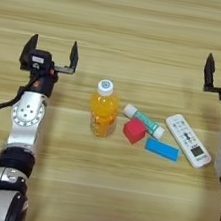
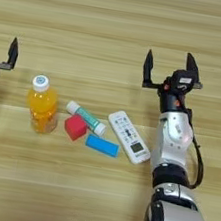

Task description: Move the objects on the table

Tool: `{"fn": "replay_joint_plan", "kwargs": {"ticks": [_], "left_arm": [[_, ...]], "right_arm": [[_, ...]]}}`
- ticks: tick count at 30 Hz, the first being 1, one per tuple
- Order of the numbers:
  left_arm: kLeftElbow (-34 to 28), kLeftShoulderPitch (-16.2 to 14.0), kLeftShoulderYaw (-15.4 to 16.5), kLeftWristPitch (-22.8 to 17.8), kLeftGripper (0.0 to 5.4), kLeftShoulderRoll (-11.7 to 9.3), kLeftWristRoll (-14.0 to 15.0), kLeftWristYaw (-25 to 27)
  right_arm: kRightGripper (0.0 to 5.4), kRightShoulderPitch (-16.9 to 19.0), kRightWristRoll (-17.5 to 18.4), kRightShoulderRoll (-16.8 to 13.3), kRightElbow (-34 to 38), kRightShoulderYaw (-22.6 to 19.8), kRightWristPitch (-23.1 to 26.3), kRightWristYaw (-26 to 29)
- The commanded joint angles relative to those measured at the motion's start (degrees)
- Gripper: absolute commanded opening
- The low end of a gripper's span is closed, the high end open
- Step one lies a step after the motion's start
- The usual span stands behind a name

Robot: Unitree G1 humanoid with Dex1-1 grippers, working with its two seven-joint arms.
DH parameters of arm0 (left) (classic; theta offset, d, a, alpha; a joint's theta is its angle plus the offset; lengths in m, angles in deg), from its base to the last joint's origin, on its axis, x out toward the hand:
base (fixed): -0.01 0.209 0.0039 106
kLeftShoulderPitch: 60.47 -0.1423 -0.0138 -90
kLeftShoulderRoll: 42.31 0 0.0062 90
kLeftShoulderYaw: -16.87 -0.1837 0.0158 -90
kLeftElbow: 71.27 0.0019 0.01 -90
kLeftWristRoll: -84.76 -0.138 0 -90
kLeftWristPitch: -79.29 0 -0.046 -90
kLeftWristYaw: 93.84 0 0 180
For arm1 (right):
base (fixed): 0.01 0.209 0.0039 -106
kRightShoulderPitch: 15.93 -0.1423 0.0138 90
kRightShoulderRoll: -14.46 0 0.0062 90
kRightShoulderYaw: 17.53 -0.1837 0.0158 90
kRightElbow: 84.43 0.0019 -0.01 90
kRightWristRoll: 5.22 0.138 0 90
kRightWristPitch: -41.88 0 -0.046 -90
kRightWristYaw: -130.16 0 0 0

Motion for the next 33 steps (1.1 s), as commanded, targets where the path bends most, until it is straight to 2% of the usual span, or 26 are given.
{"fn": "replay_joint_plan", "kwargs": {"ticks": [1, 3, 5, 7, 11, 13, 16, 22, 28, 33], "left_arm": [[-8.1, -4.0, 0.1, -3.3, 5.4, -0.8, 2.7, 2.5], [-13.5, -6.9, -0.5, -5.6, 5.4, -1.1, 5.9, 5.9], [-22.5, -11.0, -2.1, -8.9, 5.4, -1.0, 13.0, 11.6], [-31.2, -15.4, -4.1, -11.6, 5.4, -1.1, 18.2, 15.9], [-41.7, -21.9, -6.8, -16.9, 5.4, -2.2, 26.7, 23.2], [-45.0, -23.8, -7.5, -19.0, 5.4, -2.8, 28.9, 25.6], [-48.1, -25.7, -8.1, -22.2, 5.4, -4.2, 30.1, 27.9], [-52.9, -29.8, -8.0, -25.7, 5.4, -6.6, 32.3, 33.0], [-52.1, -30.6, -8.4, -27.4, 5.4, -7.9, 28.6, 33.7], [-49.9, -29.9, -8.5, -28.3, 5.4, -7.9, 25.7, 32.9]], "right_arm": [[5.39, 3.6, -0.5, 0.3, 7.5, 0.1, 1.5, -2.0], [5.39, 4.9, -0.8, 0.2, 10.4, -0.1, 2.5, -3.2], [5.39, 6.0, -1.0, 0.1, 12.5, -0.5, 3.6, -4.5], [5.39, 7.9, -1.2, 0.4, 15.0, -0.5, 5.1, -5.5], [5.39, 11.0, -4.7, 0.6, 16.4, 0.6, 9.2, -8.2], [5.39, 12.2, -5.9, 0.8, 17.8, 1.0, 11.2, -9.4], [5.39, 14.9, -7.3, 1.6, 21.7, 2.1, 13.0, -10.5], [5.39, 19.0, -7.6, 3.0, 27.9, 3.4, 15.9, -11.4], [5.39, 22.6, -7.2, 4.1, 33.1, 4.2, 17.5, -11.5], [5.39, 24.8, -6.8, 4.8, 36.8, 4.9, 18.6, -11.4]]}}
